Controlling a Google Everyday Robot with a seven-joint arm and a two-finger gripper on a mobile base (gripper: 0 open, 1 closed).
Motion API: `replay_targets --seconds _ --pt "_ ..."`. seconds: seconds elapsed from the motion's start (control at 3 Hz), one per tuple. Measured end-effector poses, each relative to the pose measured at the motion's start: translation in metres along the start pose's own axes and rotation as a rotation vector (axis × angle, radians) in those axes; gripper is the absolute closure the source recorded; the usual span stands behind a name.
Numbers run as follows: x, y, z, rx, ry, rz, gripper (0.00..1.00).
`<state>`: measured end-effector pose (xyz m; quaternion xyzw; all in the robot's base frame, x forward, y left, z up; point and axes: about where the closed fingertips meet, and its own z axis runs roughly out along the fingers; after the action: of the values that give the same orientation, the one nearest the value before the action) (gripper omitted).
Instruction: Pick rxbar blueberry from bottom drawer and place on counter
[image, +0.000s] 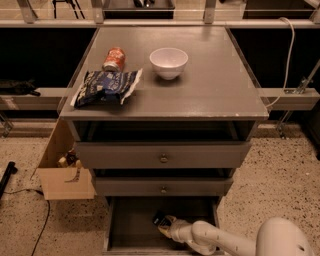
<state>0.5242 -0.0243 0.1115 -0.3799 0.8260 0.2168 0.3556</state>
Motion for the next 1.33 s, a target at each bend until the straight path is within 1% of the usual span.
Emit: replay_targets --seconds 0.33,0.67,1.0,1.33 --pt "-0.014 -0.001 -0.015 0.015 -0.016 -0.022 1.0" --pt "-0.041 -0.004 -0.041 0.046 -0.032 -0.072 1.0" --pt "-0.05 -0.001 -0.074 0.073 -0.036 -0.105 1.0" --pt "-0.051 0.013 -0.118 0.098 -0.025 -0.135 1.0"
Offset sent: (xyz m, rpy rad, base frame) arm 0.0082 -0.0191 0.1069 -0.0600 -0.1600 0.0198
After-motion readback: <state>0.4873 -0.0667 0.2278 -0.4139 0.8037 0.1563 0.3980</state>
